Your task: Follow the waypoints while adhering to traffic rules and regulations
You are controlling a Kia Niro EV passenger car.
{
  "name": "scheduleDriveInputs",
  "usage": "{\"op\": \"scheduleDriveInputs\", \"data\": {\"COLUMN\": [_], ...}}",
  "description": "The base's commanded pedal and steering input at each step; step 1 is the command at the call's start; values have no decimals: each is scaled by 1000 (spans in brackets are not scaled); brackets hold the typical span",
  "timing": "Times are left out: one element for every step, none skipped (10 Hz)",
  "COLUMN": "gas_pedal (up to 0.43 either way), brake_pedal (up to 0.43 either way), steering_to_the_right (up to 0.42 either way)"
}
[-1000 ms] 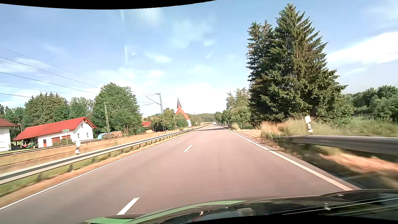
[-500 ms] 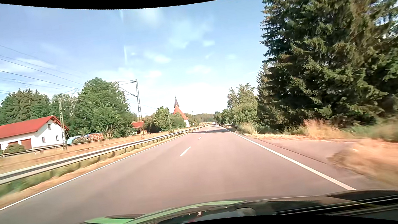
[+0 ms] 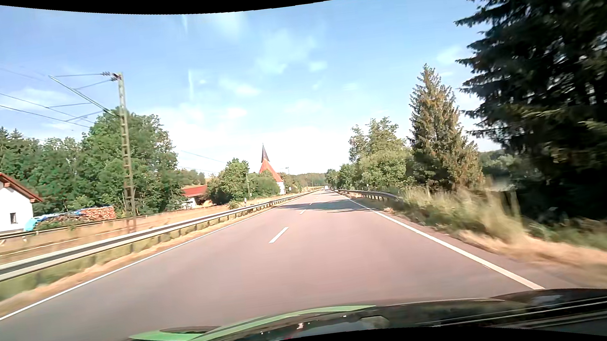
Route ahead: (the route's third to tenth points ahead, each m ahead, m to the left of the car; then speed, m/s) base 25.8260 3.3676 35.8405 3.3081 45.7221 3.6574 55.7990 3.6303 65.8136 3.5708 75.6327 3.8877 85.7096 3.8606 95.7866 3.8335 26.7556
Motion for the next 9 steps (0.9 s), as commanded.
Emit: {"op": "scheduleDriveInputs", "data": {"gas_pedal": [220,228,228,228,228,228,228,220,220], "brake_pedal": [0,0,0,0,0,0,0,0,0], "steering_to_the_right": [-1,-1,-1,-1,-1,-1,-1,-1,-1]}}
